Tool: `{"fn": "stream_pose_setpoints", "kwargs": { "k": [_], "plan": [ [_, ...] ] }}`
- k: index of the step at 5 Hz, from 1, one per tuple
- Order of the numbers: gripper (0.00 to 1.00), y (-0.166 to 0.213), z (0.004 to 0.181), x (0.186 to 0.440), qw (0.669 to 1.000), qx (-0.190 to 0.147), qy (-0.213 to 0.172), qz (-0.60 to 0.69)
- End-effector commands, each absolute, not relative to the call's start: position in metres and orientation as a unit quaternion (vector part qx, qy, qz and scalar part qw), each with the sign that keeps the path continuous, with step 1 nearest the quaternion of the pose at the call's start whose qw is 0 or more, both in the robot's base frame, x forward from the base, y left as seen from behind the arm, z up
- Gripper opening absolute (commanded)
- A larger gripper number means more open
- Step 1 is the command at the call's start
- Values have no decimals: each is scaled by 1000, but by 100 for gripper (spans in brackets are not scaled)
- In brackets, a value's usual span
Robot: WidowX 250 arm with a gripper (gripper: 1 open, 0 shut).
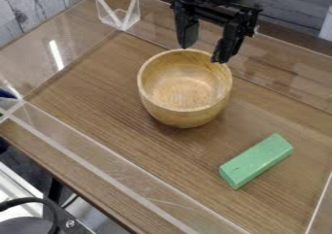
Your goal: Put the green block in the brown bowl
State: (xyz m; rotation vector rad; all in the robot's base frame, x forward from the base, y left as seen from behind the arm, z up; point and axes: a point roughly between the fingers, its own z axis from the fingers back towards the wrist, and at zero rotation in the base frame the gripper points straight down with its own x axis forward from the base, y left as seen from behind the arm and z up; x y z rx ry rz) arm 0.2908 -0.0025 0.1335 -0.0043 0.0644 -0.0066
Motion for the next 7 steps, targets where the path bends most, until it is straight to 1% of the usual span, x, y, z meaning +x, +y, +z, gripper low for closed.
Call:
{"fn": "stream_pose_setpoints", "kwargs": {
  "k": [1, 2, 5, 7],
  "plan": [
    [0, -8, 130, 288, 999, -4, 37, -11],
    [0, -26, 130, 280, 998, -7, 41, -36],
    [0, -72, 117, 272, 994, -13, 50, -97],
    [0, -86, 108, 269, 991, -19, 56, -117]
  ]
}}
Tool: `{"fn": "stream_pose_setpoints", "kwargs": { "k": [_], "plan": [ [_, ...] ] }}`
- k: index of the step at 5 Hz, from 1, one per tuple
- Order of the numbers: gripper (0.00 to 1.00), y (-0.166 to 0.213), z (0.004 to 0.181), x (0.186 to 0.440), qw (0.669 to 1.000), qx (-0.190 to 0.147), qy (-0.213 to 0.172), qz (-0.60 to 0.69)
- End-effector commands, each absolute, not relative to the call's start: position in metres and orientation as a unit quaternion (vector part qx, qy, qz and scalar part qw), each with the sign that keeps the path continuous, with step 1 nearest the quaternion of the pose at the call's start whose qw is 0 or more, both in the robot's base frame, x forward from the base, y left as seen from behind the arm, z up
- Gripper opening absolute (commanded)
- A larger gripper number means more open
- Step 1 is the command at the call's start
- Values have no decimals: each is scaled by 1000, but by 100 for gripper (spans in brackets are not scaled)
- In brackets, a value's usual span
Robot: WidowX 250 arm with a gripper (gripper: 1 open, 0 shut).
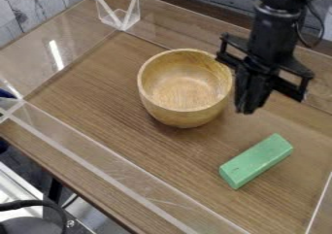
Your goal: Put the green block in the brown bowl
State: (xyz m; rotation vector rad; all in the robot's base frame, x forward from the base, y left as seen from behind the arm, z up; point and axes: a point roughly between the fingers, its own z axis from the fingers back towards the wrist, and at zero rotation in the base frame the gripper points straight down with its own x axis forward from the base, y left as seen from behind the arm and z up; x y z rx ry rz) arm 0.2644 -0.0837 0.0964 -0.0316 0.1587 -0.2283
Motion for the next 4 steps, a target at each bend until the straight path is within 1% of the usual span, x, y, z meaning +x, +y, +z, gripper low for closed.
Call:
{"fn": "stream_pose_setpoints", "kwargs": {
  "k": [1, 4],
  "plan": [
    [0, -93, 102, 269, 990, -24, 58, -127],
    [0, -104, 86, 269, 987, -36, 62, -142]
  ]
}}
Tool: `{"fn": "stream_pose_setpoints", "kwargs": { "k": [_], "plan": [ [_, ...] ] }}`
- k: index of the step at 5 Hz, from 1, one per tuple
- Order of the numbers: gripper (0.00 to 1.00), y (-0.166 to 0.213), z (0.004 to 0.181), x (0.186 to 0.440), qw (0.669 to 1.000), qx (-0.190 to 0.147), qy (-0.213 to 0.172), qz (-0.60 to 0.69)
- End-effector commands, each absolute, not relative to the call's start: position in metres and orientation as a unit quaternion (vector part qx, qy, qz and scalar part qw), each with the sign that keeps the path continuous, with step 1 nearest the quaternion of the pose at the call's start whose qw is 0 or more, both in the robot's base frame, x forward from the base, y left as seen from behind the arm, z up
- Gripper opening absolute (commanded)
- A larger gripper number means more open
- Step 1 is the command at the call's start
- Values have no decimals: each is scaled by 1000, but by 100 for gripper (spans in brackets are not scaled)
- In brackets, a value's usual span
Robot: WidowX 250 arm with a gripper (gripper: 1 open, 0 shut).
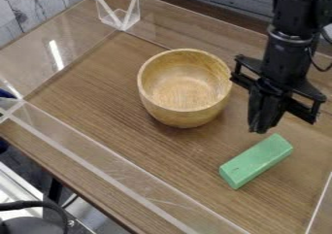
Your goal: Put the green block in the brown bowl
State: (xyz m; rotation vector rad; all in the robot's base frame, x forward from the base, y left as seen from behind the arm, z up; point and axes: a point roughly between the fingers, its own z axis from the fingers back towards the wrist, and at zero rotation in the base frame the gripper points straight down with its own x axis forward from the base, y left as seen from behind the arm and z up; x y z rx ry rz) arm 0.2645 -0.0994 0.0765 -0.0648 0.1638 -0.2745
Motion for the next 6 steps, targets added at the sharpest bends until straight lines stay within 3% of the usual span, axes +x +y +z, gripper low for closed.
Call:
{"fn": "stream_pose_setpoints", "kwargs": {
  "k": [1, 6],
  "plan": [
    [0, -104, 82, 269, 987, -40, 63, -144],
    [0, -106, 64, 268, 984, -56, 66, -154]
  ]
}}
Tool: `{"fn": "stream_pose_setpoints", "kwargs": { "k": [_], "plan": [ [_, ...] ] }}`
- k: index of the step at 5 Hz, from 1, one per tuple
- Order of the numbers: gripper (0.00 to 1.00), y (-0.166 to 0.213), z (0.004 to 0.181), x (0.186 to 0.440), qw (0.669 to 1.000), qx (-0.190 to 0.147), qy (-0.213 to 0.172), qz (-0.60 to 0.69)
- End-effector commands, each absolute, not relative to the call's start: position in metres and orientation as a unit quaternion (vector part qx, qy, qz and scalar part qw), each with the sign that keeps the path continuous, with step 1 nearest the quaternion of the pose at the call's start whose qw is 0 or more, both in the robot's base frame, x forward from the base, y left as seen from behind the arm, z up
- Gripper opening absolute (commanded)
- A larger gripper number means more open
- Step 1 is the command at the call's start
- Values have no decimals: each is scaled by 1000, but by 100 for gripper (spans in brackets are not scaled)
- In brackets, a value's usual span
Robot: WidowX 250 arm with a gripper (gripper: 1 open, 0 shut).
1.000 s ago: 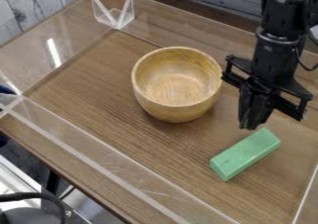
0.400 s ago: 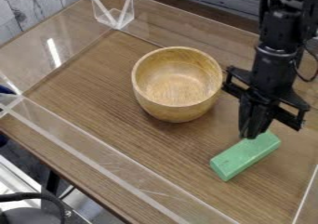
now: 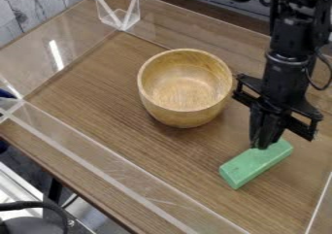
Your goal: Put the green block in the brown bowl
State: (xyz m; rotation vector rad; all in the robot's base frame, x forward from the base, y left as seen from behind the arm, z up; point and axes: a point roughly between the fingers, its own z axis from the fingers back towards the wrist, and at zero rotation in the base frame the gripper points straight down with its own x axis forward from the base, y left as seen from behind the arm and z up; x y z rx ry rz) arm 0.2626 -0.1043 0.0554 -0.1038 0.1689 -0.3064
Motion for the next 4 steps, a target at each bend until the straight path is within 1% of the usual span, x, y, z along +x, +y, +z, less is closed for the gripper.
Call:
{"fn": "stream_pose_setpoints", "kwargs": {
  "k": [1, 3, 4],
  "plan": [
    [0, -106, 62, 268, 984, -58, 66, -156],
    [0, -106, 58, 267, 983, -63, 66, -160],
    [0, -105, 65, 268, 983, -62, 62, -158]
  ]
}}
